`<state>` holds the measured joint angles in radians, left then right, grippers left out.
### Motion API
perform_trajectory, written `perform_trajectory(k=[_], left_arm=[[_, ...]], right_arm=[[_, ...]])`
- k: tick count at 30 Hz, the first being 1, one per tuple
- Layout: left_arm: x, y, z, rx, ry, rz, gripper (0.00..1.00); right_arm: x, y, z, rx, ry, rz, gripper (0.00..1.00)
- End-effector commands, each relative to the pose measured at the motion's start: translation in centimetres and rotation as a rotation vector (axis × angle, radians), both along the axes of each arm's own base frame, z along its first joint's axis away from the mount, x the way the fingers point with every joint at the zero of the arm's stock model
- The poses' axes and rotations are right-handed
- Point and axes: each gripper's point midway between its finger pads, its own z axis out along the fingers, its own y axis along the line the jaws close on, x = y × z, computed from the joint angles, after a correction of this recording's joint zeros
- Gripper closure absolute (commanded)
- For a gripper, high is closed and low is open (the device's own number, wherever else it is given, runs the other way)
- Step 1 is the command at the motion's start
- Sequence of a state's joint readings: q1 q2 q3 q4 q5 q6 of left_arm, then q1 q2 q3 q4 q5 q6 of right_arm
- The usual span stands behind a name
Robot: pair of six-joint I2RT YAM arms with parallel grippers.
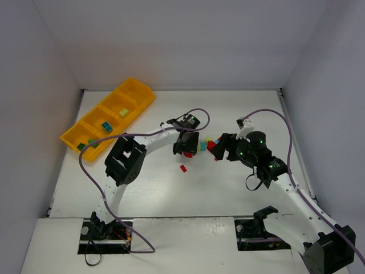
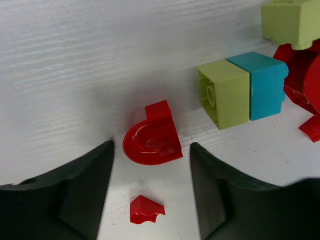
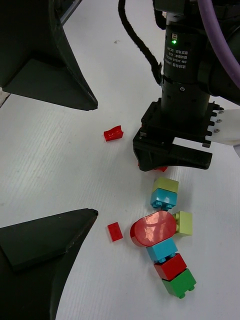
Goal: Sort the legos into containers by color
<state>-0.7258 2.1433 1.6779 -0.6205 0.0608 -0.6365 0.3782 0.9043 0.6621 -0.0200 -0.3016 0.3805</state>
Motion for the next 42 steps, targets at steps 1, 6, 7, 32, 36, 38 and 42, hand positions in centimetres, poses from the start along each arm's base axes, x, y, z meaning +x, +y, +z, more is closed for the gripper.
perform_trajectory(k=[1,6,7,32,36,38,42], left_arm=[[0.8,-1.0,2.2,-0.032,-0.050,0.009,0.48],[0.8,-0.4,3.1,-0.021,-0.063,0.005,0.66],[1.0,-0.3,3.4,-0.024,-0.072,-0.003,0.67],[23.1,21.1,16.2,-0.026,-0.479,0.426,0.68],[26.6,23.5,16.7,-0.037,-0.552,0.480,0.68],[28.3,24.0,16.9,-0.047,-0.595,0.492,0.64],[30.3,25.4,16.4,-0.049,-0.636,0.517,0.64]], right_arm=[[1.5,-0.1,2.2,0.014,-0.071,-0.022,0.24],[1.6,-0.1,2.1,0.010,-0.071,-0.025,0.24],[1.6,-0.2,2.2,0.008,-0.073,-0.026,0.24],[2.8,-0.3,0.9,-0.019,-0.053,-0.033,0.24],[2.9,-0.3,0.8,-0.021,-0.049,-0.035,0.24],[2.9,-0.3,0.6,-0.020,-0.045,-0.034,0.24],[2.9,-0.3,0.5,-0.016,-0.035,-0.040,0.24]])
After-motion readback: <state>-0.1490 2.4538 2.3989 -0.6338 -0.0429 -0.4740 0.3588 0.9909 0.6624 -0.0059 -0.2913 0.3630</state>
